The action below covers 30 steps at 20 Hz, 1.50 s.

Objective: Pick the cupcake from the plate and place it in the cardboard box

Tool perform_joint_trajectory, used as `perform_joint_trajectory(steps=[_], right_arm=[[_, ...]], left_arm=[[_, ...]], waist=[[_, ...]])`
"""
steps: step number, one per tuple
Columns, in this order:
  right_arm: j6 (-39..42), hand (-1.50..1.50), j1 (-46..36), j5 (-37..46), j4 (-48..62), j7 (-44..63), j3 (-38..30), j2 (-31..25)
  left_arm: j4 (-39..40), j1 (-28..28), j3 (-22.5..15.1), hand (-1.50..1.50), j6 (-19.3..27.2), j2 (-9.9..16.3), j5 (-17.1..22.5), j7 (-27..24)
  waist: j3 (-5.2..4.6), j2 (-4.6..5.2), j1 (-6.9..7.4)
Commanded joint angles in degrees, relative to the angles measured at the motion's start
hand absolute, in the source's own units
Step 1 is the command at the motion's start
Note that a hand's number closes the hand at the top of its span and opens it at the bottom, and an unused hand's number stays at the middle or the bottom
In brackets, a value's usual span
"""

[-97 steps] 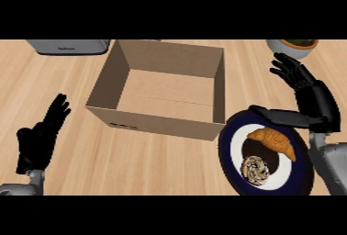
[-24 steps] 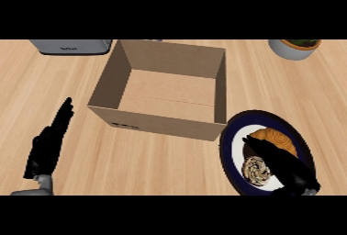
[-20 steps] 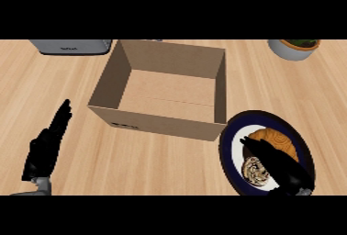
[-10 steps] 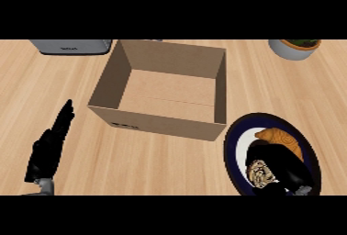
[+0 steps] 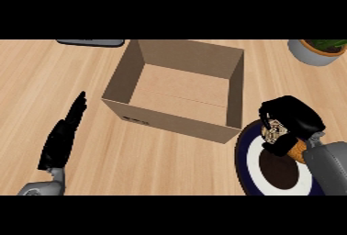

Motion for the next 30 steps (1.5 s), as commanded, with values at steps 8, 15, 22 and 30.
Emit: perform_joint_trajectory(steps=[8, 15, 22, 30], right_arm=[[-11.0, 1.5, -26.2, 0.9, 30.6, -21.9, -5.8, -2.5], [-1.3, 1.5, -33.4, -12.7, 38.6, -38.7, -14.4, -1.9], [7.8, 1.5, -42.9, -17.5, 43.8, -42.5, -15.8, 1.7], [8.1, 1.5, -48.7, -18.9, 42.4, -32.3, -13.9, 9.5]], left_arm=[[1.8, -3.3, 0.9, 0.0, -0.9, 0.5, 0.7, 1.4], [-0.6, -0.4, 1.6, 0.0, -0.9, 1.6, 0.5, 1.5], [-0.6, 2.0, 0.8, 0.0, 0.5, 0.0, -0.4, 0.8], [-1.9, 5.3, 0.3, 0.0, 2.4, -1.8, -1.8, -0.8]], waist=[[0.0, 0.23, 0.36], [-0.02, -0.52, -1.16], [-0.16, -0.97, -2.6], [-0.22, -1.35, -3.74]])
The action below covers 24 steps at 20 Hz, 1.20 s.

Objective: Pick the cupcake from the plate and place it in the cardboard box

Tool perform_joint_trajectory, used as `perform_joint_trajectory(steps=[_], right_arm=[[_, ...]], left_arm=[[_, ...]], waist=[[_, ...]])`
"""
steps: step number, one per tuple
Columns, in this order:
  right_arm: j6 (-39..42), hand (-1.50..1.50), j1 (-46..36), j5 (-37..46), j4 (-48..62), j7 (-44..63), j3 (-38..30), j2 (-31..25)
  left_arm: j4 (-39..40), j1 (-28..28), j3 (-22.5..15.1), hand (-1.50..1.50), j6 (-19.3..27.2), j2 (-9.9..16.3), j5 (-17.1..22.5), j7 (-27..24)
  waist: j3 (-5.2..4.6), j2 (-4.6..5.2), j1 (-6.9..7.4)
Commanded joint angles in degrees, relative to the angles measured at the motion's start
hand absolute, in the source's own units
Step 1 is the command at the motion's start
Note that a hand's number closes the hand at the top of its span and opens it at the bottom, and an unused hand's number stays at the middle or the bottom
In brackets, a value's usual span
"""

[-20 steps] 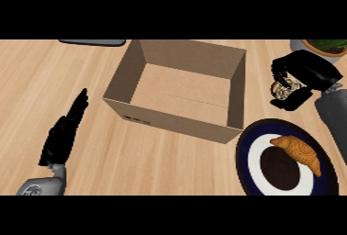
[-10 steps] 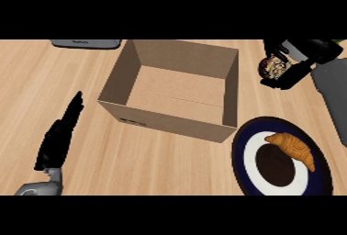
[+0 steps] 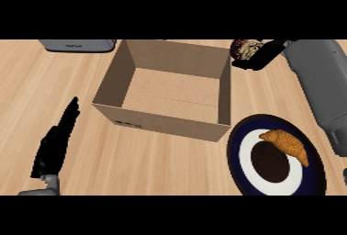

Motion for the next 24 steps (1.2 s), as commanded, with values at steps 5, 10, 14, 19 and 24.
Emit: perform_joint_trajectory(steps=[5, 10, 14, 19, 24], right_arm=[[0.4, 1.5, -4.5, 0.3, -1.8, 9.0, 2.1, 9.2], [-2.4, 1.5, -6.3, 3.1, 1.7, 10.4, 4.2, 13.8], [-7.1, 1.5, -7.8, 5.6, 6.6, 13.9, 5.7, 20.1], [-11.6, 1.5, -7.4, 5.3, 11.3, 15.8, 12.3, 20.9], [-13.4, -1.5, -6.9, -1.2, 15.4, 19.2, 14.1, 21.0]], left_arm=[[-1.0, -0.9, 2.5, 0.0, -1.9, 2.3, 1.4, 1.5], [-0.4, 1.0, 1.5, 0.0, -1.8, 1.2, 0.9, -1.5], [2.4, 0.0, 2.6, 0.0, -2.1, 1.4, 1.5, -3.8], [2.9, -2.6, 1.6, 0.0, -2.7, 0.7, 1.4, -0.4], [2.6, -1.2, 0.3, 0.0, -1.7, -0.3, -0.2, -2.5]], waist=[[-0.02, -0.16, -0.51], [-0.02, -0.01, -0.34], [-0.05, 0.26, 0.16], [-0.05, 0.38, 1.04], [-0.06, 0.54, 2.3]])
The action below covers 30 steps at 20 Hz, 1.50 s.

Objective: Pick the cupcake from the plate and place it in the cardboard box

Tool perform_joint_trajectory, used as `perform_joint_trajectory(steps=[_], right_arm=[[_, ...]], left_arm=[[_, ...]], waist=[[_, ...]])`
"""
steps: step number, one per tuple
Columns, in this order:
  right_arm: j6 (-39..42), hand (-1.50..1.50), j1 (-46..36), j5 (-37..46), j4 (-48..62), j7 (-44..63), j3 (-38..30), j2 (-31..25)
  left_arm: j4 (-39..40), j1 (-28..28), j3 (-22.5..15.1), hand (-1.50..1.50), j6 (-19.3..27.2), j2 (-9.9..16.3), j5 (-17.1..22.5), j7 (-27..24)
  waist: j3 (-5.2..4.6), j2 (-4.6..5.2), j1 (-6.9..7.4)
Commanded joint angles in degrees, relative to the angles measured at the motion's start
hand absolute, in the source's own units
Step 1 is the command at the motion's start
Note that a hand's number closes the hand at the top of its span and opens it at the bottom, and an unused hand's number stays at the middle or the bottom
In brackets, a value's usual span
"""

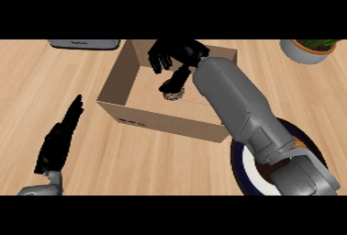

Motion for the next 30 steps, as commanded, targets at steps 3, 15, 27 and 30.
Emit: perform_joint_trajectory(steps=[3, 15, 27, 30], right_arm=[[-2.5, -1.5, -0.9, -6.6, 3.5, 1.2, 4.9, 0.5], [-2.4, -1.5, -0.7, -24.7, 6.2, -1.8, -12.3, -0.9], [2.7, -1.5, -1.3, -33.3, 11.9, -0.3, -23.6, -17.8], [6.3, -1.5, 0.2, -34.0, 12.7, -1.2, -24.7, -22.1]], left_arm=[[0.6, -1.6, -1.6, 0.0, 0.7, -1.5, -1.2, -0.6], [0.8, -3.3, 1.3, 0.0, -0.2, 0.6, 0.1, 1.5], [-0.5, -2.8, -1.2, 0.0, -0.2, -0.7, -1.1, 0.7], [0.4, -2.4, -0.5, 0.0, -0.6, -0.3, -0.5, -1.1]], waist=[[-0.01, 0.37, 1.77], [0.08, 0.65, 0.06], [0.16, 1.92, 1.75], [0.17, 2.27, 2.14]])
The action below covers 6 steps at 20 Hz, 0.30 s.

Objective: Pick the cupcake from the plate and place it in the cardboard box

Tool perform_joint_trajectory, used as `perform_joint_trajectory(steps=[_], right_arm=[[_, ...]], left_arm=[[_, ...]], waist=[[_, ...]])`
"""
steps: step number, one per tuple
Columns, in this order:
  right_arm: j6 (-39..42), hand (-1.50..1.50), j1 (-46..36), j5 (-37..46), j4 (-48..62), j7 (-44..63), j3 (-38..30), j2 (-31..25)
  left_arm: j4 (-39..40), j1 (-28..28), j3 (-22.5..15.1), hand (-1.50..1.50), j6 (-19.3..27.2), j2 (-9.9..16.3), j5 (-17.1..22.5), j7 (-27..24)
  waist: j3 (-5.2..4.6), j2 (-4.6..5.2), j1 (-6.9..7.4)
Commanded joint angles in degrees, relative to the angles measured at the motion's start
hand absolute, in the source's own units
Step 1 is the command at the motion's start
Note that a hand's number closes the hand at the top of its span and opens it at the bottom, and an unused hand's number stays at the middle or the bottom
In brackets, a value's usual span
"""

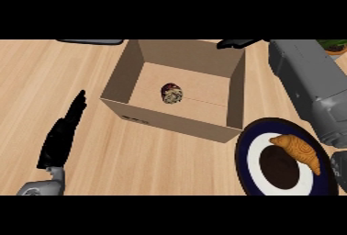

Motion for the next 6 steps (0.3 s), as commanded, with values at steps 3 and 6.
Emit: perform_joint_trajectory(steps=[3, 6], right_arm=[[5.8, -1.5, 2.1, -0.6, 1.3, -2.1, -1.5, -8.7], [10.4, -1.5, 2.9, -0.2, 1.3, -3.8, -1.2, -11.5]], left_arm=[[-1.2, -0.3, -1.0, 0.0, 0.1, -0.3, -0.6, -0.4], [-0.4, -1.0, -0.9, 0.0, 0.4, -0.6, -0.7, -0.8]], waist=[[0.12, 0.89, 1.4], [0.17, 1.2, 1.52]])
